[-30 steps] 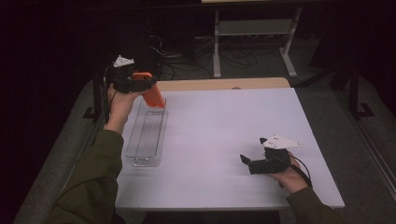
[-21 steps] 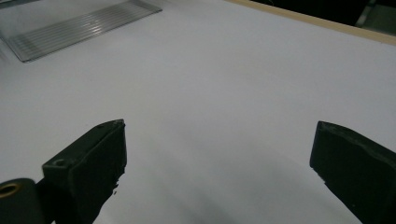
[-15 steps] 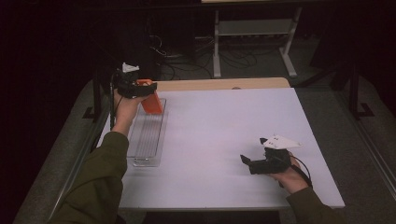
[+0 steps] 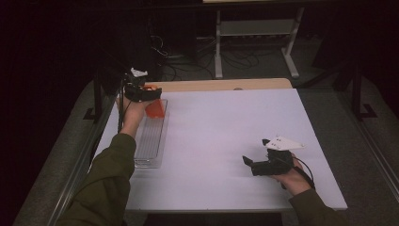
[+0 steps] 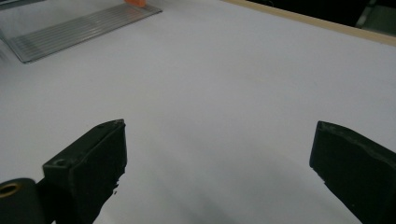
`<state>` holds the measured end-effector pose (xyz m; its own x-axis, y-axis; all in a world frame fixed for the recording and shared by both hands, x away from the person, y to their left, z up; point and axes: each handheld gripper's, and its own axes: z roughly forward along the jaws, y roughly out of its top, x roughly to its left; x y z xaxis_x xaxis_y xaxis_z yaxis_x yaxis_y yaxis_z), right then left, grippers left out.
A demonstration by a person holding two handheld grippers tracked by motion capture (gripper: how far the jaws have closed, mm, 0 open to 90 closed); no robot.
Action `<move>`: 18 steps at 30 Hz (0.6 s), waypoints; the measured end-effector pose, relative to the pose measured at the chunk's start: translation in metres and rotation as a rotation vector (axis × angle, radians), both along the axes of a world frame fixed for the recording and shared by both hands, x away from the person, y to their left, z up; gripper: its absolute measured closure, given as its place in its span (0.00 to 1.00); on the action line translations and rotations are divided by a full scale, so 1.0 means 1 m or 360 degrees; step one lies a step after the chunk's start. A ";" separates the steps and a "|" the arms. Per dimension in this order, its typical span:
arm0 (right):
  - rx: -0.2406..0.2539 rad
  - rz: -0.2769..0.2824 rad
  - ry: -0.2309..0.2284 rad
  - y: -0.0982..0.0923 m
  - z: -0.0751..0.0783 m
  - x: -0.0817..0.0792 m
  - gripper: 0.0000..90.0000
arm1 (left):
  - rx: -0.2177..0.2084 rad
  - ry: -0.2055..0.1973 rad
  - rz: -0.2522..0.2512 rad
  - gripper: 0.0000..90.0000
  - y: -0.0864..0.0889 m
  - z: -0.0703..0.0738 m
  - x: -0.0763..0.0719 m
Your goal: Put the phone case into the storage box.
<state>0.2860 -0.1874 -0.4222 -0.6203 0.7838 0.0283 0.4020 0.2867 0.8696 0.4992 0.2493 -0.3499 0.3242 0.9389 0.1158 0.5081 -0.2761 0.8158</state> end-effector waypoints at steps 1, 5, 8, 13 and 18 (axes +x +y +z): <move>0.0000 0.0000 0.0000 0.000 0.000 0.000 0.04 | -0.0002 -0.0005 0.0004 0.16 -0.001 -0.001 0.000; 0.0002 -0.0001 -0.0001 0.000 0.000 0.000 0.04 | 0.0048 -0.0013 0.0006 0.16 -0.005 -0.003 0.001; 0.0007 -0.0001 -0.0001 0.000 0.001 -0.001 0.04 | 0.0042 -0.0025 0.0031 0.16 -0.007 -0.005 0.002; 0.0006 0.0003 -0.0002 0.000 0.000 0.000 0.04 | 0.0036 -0.0032 0.0058 0.15 -0.007 -0.006 0.004; 0.0009 0.0000 0.0000 -0.001 0.000 0.000 0.04 | 0.0052 -0.0030 0.0063 0.15 -0.007 -0.007 0.008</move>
